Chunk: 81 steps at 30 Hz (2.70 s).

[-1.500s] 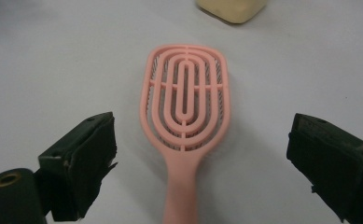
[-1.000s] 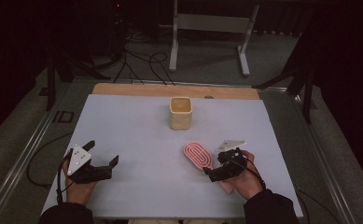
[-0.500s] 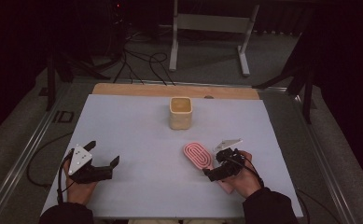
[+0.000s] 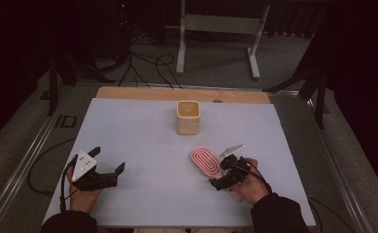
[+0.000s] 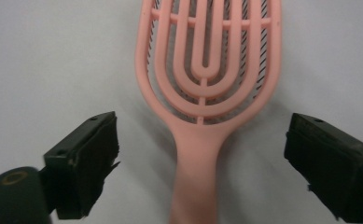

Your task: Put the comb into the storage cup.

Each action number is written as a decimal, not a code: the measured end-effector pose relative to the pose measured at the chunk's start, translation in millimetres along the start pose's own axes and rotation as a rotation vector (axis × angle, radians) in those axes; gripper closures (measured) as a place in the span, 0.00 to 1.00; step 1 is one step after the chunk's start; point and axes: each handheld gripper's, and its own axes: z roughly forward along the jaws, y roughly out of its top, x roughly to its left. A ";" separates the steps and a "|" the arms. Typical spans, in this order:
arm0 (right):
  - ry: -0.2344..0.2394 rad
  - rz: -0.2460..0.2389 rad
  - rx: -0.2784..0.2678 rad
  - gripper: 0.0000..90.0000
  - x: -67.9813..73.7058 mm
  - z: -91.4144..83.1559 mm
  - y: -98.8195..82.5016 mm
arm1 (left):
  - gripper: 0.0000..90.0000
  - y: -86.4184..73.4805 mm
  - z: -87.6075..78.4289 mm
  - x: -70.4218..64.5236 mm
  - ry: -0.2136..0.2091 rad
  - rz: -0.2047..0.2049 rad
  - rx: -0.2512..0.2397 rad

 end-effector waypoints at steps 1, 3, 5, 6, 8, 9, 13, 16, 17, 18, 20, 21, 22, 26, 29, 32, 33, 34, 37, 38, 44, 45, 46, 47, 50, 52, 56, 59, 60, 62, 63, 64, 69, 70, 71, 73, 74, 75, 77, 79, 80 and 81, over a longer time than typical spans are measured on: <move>0.002 -0.004 0.002 0.12 -0.3 0.9 0.2 | 0.00 -0.1 0.1 0.0 -0.001 0.000 0.002; 0.006 -0.006 0.013 0.13 -0.1 2.3 0.8 | 0.00 -0.1 0.1 -0.2 -0.001 0.001 0.002; 0.009 -0.003 0.029 0.15 0.4 3.8 1.5 | 0.00 -0.1 0.2 -0.1 -0.002 0.001 0.003; 0.013 -0.005 0.036 0.15 0.2 4.4 1.8 | 0.00 -0.1 0.2 -0.1 -0.002 0.001 0.003; 0.014 -0.006 0.049 0.17 0.1 5.6 2.5 | 0.00 -0.1 0.2 -0.1 -0.002 0.001 0.003; 0.017 -0.007 0.054 0.17 0.1 6.1 2.9 | 0.00 -0.1 0.2 0.0 -0.003 0.001 0.002; 0.020 -0.004 0.081 0.22 0.2 8.4 4.8 | 0.00 -0.2 0.5 0.0 -0.003 0.003 0.005; 0.021 -0.001 0.087 0.23 0.2 8.9 5.2 | 0.00 -0.2 0.5 0.0 -0.004 0.003 0.005; 0.020 0.004 0.105 0.30 -0.3 10.5 6.3 | 0.00 -0.3 0.6 0.0 -0.004 0.003 0.005; 0.016 0.006 0.112 0.33 -0.6 11.0 6.6 | 0.00 -0.3 0.7 0.0 -0.004 0.002 0.006; 0.020 0.009 0.117 0.37 -0.9 11.2 6.7 | 0.00 -0.4 0.9 -0.1 -0.004 0.002 0.006; 0.020 0.016 0.121 0.41 -1.3 11.6 6.8 | 0.00 -0.4 1.0 -0.1 -0.005 0.002 0.006; 0.018 0.022 0.134 0.49 -1.6 12.4 7.0 | 0.00 -0.5 1.2 -0.2 -0.005 0.001 0.006; 0.011 0.011 0.157 0.59 -1.3 13.6 7.0 | 0.00 -0.6 1.5 -0.3 -0.006 -0.001 0.007; 0.008 0.012 0.164 0.62 0.3 13.5 8.0 | 0.00 -0.6 1.6 -0.3 -0.007 0.001 0.009; -0.007 0.001 0.176 0.65 1.3 13.7 9.2 | 0.00 -0.7 1.8 -0.3 -0.007 0.000 0.009; -0.011 -0.007 0.178 0.65 1.8 14.1 9.4 | 0.00 -0.7 1.9 -0.2 -0.007 0.000 0.009; -0.015 -0.008 0.186 0.66 2.7 14.0 10.1 | 0.00 -0.7 1.9 -0.2 -0.007 0.000 0.009; -0.020 -0.021 0.194 0.69 3.3 14.3 10.6 | 0.00 -0.8 2.1 -0.1 -0.008 0.000 0.010; -0.022 -0.016 0.201 0.71 3.5 14.2 11.2 | 0.00 -0.8 2.2 -0.3 -0.008 -0.001 0.010; -0.027 -0.008 0.207 0.75 2.6 13.7 11.6 | 0.00 -0.8 2.2 -0.2 -0.008 0.000 0.012; -0.027 -0.008 0.207 0.75 2.6 13.7 11.6 | 0.00 -0.8 2.2 -0.2 -0.008 0.000 0.012; -0.030 -0.011 0.205 0.75 2.8 13.6 11.5 | 0.00 -0.8 2.2 -0.2 -0.008 0.000 0.012; -0.029 -0.009 0.199 0.77 2.9 13.3 10.6 | 0.00 -0.7 2.1 -0.1 -0.008 -0.001 0.012; -0.033 -0.019 0.190 0.77 3.4 12.8 9.3 | 0.00 -0.8 2.3 0.1 -0.007 -0.003 0.013; -0.041 -0.024 0.184 0.77 4.5 12.7 8.7 | 0.00 -0.8 2.3 -0.1 -0.007 -0.003 0.014; -0.049 -0.027 0.176 0.77 5.7 12.1 7.9 | 0.00 -0.8 2.5 -0.1 -0.005 -0.003 0.015; -0.057 -0.029 0.167 0.77 5.3 11.9 7.3 | 0.00 -1.0 2.9 -0.2 -0.004 -0.005 0.016; -0.062 -0.018 0.160 0.77 5.9 11.4 6.8 | 0.00 -1.0 2.9 -0.2 -0.003 -0.005 0.017; -0.066 -0.017 0.150 0.77 5.3 10.4 6.0 | 0.00 -1.0 3.0 -0.2 -0.004 -0.006 0.018; -0.066 -0.017 0.150 0.77 5.3 10.4 6.0 | 0.00 -1.0 3.0 -0.2 -0.004 -0.006 0.018; -0.069 -0.011 0.143 0.77 5.3 9.9 5.7 | 0.00 -1.0 3.0 -0.2 -0.004 -0.006 0.018; -0.082 0.004 0.106 0.77 4.4 5.7 4.7 | 0.00 -1.1 3.2 -0.3 -0.004 -0.008 0.018; -0.081 0.006 0.099 0.77 4.5 4.8 4.6 | 0.00 -1.2 3.3 -0.5 -0.004 -0.008 0.018; -0.083 0.009 0.091 0.77 4.5 3.8 4.5 | 0.00 -1.2 3.4 -0.7 -0.005 -0.007 0.019; -0.085 0.008 0.081 0.77 4.3 3.1 4.4 | 0.00 -1.2 3.4 -0.8 -0.005 -0.005 0.021; -0.087 0.011 0.067 0.77 4.5 1.1 4.1 | 0.00 -1.2 3.6 -1.0 -0.005 -0.005 0.023; -0.087 0.011 0.067 0.77 4.5 1.1 4.1 | 0.00 -1.2 3.6 -1.0 -0.005 -0.005 0.023; -0.088 0.017 0.052 0.77 4.8 -0.4 3.6 | 0.00 -1.3 3.7 -1.1 -0.005 -0.005 0.023; -0.090 0.023 0.027 0.77 5.0 -1.9 2.6 | 0.01 -1.4 3.7 -1.2 -0.005 -0.007 0.024; -0.092 0.023 0.020 0.77 5.2 -2.3 2.3 | 0.01 -1.4 3.8 -1.3 -0.006 -0.008 0.024; -0.096 0.020 0.010 0.77 5.4 -2.7 2.0 | 0.01 -1.4 3.8 -1.4 -0.007 -0.009 0.024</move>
